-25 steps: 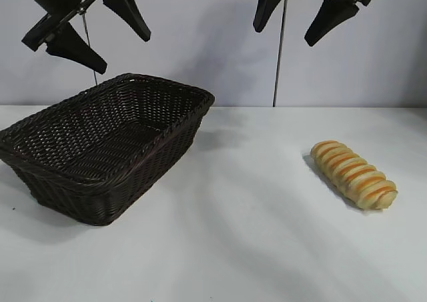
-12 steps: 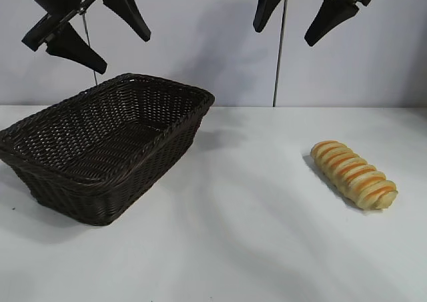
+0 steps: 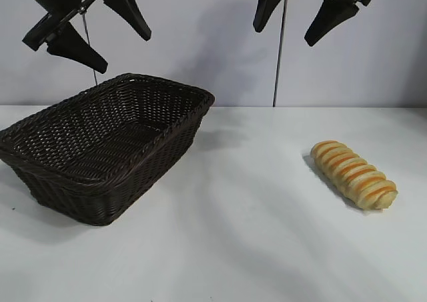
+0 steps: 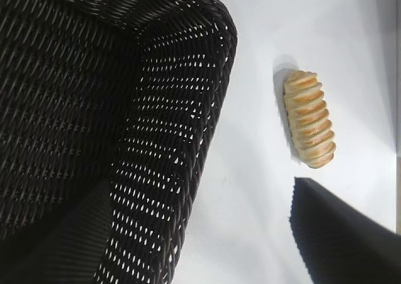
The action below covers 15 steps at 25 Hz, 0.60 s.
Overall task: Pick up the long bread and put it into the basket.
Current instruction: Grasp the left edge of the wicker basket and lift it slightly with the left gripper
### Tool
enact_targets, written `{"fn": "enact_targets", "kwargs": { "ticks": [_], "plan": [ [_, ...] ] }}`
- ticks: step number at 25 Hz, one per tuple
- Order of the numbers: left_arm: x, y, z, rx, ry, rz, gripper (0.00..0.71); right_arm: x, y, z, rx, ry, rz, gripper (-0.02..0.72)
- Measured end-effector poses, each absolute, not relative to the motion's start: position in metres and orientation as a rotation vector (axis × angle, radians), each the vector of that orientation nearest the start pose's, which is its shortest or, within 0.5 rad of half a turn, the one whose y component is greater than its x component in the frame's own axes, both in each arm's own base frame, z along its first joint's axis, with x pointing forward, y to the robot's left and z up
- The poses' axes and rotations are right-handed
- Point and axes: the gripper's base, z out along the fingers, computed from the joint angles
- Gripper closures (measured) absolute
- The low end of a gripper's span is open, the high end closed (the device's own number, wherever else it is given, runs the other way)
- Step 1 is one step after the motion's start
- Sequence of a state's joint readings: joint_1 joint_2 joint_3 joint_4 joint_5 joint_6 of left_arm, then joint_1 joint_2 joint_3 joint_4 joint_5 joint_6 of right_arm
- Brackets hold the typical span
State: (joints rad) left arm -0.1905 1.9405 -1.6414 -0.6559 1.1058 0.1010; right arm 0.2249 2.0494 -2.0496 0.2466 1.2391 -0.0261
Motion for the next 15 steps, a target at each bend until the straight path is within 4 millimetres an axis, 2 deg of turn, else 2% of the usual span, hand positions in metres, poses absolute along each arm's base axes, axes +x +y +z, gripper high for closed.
{"fn": "enact_targets", "kwargs": {
  "ticks": [8, 11, 15],
  "plan": [
    [0.391, -0.125, 0.269, 0.092, 2.852, -0.884, 0.139, 0.433, 0.121, 0.319, -0.299, 2.708, 0.398, 0.092],
    [0.386, -0.123, 0.28, 0.105, 2.83, -0.872, 0.139, 0.433, 0.121, 0.319, -0.299, 2.708, 0.398, 0.092],
    [0.369, -0.12, 0.298, 0.106, 2.797, -0.869, 0.139, 0.433, 0.121, 0.319, -0.299, 2.708, 0.398, 0.092]
  ]
}}
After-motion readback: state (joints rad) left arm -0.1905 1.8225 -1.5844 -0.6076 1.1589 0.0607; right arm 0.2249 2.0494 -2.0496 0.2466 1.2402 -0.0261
